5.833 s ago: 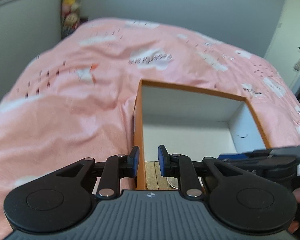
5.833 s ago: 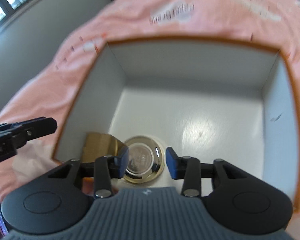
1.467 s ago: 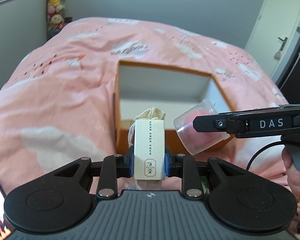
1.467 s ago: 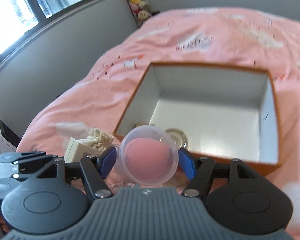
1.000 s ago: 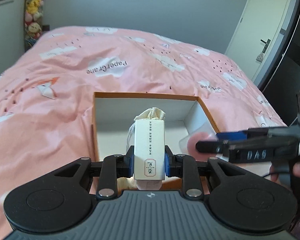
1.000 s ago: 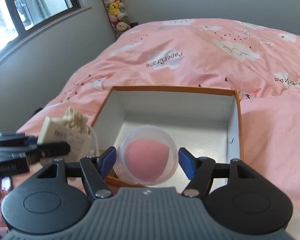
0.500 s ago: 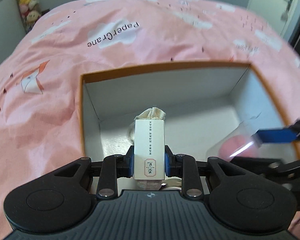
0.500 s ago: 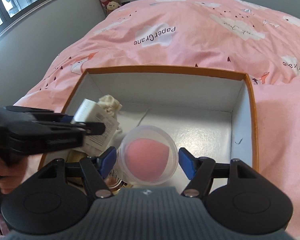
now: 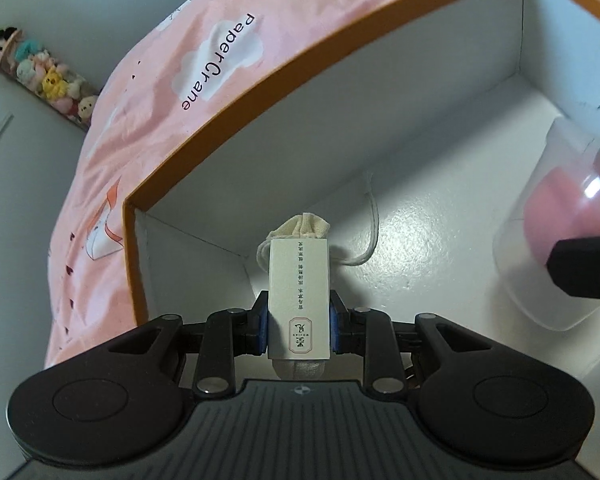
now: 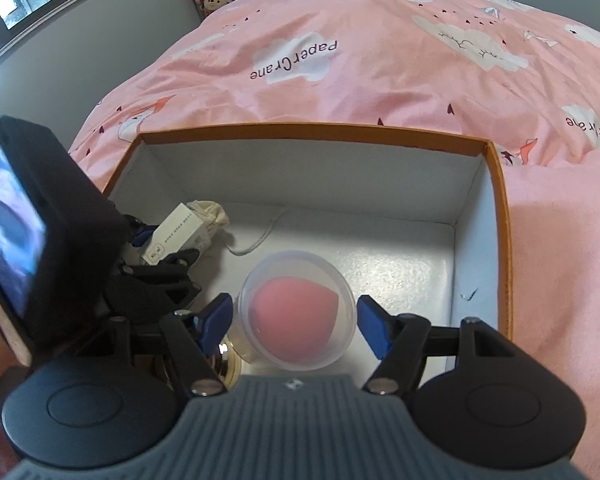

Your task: Organize rigid objects

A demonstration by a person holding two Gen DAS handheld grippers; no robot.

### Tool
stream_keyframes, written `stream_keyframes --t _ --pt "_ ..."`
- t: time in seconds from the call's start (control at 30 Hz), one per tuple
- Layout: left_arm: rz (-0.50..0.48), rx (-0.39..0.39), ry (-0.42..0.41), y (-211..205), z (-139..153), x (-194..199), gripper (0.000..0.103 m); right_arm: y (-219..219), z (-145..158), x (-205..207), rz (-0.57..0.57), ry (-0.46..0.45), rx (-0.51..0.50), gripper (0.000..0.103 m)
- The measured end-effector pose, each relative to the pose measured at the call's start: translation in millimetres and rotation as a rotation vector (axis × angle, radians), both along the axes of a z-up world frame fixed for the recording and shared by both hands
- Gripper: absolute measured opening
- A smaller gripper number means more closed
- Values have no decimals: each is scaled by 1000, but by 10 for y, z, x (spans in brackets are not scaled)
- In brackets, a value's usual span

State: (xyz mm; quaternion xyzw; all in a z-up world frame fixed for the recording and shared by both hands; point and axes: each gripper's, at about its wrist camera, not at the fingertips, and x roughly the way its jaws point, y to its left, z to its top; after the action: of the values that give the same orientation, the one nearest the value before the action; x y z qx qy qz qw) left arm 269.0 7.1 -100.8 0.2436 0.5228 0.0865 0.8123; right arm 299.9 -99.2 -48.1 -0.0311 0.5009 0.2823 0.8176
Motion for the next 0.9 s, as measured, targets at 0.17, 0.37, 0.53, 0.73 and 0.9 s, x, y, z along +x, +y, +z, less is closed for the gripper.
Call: stream_keyframes --t 0.17,0.37,0.53,0.73,0.9 --pt "-13 -70 14 -12 19 2 42 -47 -23 -3 -5 7 -12 68" --pt "-7 -266 9 160 131 -5 56 -69 -54 25 -21 13 -24 68" --pt "14 -392 1 338 161 -10 61 -34 -71 30 -17 19 -29 68" --pt "50 -484 -31 497 299 -45 57 18 -86 55 -18 22 -43 68" --pt "106 -517 -169 699 762 -207 55 95 -81 86 -12 18 -60 68"
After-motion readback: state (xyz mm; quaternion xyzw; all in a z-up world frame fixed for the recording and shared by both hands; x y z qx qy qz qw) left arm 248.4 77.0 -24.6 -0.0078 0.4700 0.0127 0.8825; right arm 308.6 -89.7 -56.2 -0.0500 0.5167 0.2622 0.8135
